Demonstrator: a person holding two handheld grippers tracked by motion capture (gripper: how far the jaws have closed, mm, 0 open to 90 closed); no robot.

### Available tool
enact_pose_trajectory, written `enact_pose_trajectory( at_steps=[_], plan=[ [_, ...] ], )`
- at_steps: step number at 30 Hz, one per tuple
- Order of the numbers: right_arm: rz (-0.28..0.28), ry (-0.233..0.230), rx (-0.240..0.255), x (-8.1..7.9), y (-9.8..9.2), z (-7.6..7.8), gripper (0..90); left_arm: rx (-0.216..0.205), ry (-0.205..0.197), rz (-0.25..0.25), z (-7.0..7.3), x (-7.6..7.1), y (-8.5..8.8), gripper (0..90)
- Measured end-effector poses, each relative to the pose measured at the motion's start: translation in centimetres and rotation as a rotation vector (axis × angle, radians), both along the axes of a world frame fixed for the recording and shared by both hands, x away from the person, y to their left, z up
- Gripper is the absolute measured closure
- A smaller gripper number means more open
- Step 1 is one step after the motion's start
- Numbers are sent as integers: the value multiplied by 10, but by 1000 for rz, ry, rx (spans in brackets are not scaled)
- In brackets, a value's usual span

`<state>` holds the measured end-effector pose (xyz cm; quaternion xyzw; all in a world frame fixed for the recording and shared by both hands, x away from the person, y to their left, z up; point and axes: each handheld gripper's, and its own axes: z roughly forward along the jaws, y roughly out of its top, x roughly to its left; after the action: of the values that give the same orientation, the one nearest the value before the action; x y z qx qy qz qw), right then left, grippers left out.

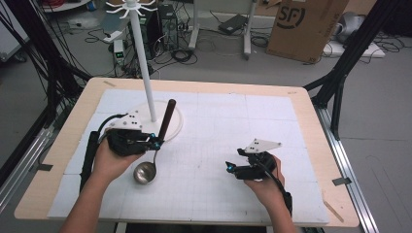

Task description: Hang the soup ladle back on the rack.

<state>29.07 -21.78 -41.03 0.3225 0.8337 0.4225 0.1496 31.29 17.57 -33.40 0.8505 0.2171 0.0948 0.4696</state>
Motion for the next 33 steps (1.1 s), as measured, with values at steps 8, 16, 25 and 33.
enact_pose_trajectory(
  at_steps=[8, 16, 25, 33],
  plan=[
    [-1, 2, -1, 0, 0, 0, 329, -51, -16, 24, 17, 1, 20, 845],
    [-1, 1, 0, 0, 1, 1, 329, -73, -18, 56, 37, 11, 34, 845],
    [-3, -7, 3, 0, -1, 1, 329, -160, -18, 65, 68, 27, 54, 845],
    [-7, -5, 7, -1, 0, 2, 329, -110, -49, 84, 94, 36, 56, 845]
  ],
)
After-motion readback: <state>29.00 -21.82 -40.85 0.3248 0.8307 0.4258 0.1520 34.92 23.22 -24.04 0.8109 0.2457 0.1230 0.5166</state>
